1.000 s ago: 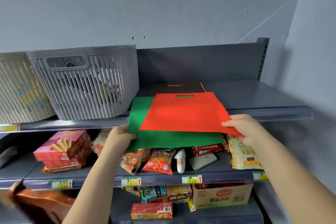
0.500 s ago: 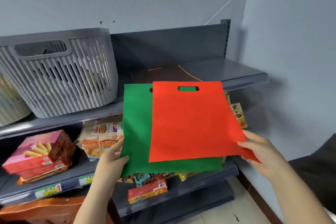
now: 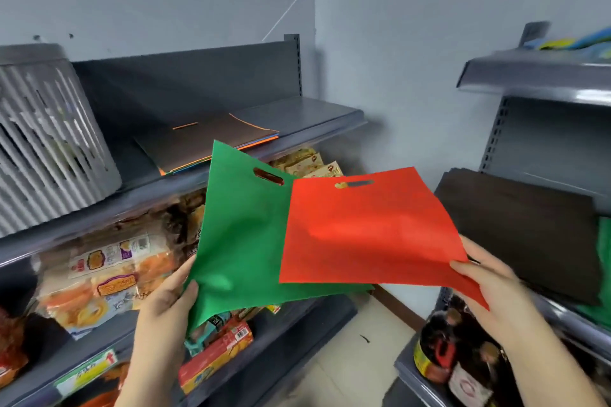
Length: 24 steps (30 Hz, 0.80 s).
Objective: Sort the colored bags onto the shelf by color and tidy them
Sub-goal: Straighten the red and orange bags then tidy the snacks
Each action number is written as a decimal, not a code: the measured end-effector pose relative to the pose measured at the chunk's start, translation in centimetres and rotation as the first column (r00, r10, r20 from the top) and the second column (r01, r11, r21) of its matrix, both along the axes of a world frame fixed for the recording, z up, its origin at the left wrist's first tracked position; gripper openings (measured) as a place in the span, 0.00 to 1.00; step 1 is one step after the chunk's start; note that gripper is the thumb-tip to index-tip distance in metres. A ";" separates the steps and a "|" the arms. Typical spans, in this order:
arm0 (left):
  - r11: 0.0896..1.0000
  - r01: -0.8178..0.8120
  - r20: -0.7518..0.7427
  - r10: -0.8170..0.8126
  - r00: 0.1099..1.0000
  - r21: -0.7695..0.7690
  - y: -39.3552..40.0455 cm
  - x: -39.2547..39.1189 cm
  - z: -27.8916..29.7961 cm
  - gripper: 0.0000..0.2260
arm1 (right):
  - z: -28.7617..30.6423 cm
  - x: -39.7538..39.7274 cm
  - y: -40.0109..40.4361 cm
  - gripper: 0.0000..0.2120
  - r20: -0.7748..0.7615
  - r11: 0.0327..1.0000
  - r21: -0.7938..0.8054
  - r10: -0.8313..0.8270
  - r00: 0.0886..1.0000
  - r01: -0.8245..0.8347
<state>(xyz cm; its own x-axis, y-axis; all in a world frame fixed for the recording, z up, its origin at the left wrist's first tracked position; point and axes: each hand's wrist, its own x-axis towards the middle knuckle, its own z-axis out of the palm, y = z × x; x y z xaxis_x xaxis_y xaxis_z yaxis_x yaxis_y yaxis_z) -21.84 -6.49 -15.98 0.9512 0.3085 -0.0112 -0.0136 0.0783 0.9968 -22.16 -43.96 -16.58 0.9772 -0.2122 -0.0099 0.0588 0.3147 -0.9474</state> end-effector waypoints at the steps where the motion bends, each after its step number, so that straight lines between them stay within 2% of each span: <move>1: 0.999 0.021 0.022 -0.020 1.000 -0.029 -0.4 -0.2 0.2 0.20 | 0.0 -0.8 -0.6 0.26 0.015 1.000 0.010 -0.028 0.999 0.028; 3: 0.993 0.073 0.065 -0.067 0.996 -0.094 -1.6 -0.5 0.5 0.19 | 0.3 -2.6 -1.6 0.27 0.036 0.996 0.032 -0.087 0.996 0.086; 7: 0.962 0.189 0.135 -0.164 0.977 -0.197 -5.6 -1.2 0.5 0.20 | 0.9 -6.7 -4.7 0.22 0.026 0.983 0.069 -0.174 0.984 0.172; 10: 0.929 0.284 0.177 -0.246 0.953 -0.238 -9.3 -1.7 0.2 0.24 | 0.9 -10.5 -7.7 0.23 -0.006 0.967 0.076 -0.244 0.970 0.244; 12: 0.911 0.340 0.180 -0.303 0.936 -0.232 -12.1 -1.9 -0.2 0.26 | 1.0 -13.5 -9.9 0.23 -0.004 0.943 0.089 -0.322 0.947 0.321; 16: 0.848 0.494 0.205 -0.457 0.866 -0.195 -18.6 -3.1 -0.6 0.21 | 1.1 -19.8 -14.3 0.23 0.021 0.880 0.118 -0.466 0.885 0.461; 20: 0.816 0.552 0.203 -0.519 0.830 -0.170 -23.9 -4.5 -0.7 0.20 | 1.0 -24.8 -17.2 0.21 0.047 0.830 0.111 -0.554 0.831 0.547; 24: 0.745 0.654 0.188 -0.629 0.755 -0.134 -29.2 -5.3 -1.5 0.21 | 0.9 -29.9 -20.1 0.21 0.060 0.765 0.105 -0.643 0.764 0.636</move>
<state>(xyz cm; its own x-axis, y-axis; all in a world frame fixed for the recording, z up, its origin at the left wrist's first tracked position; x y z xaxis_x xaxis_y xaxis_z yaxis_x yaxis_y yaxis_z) -27.19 -35.66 -17.47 0.9201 -0.3708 0.1262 -0.0143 0.2900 0.9569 -52.03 -64.06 -15.63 0.6124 -0.7901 0.0269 0.3525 0.2425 -0.9038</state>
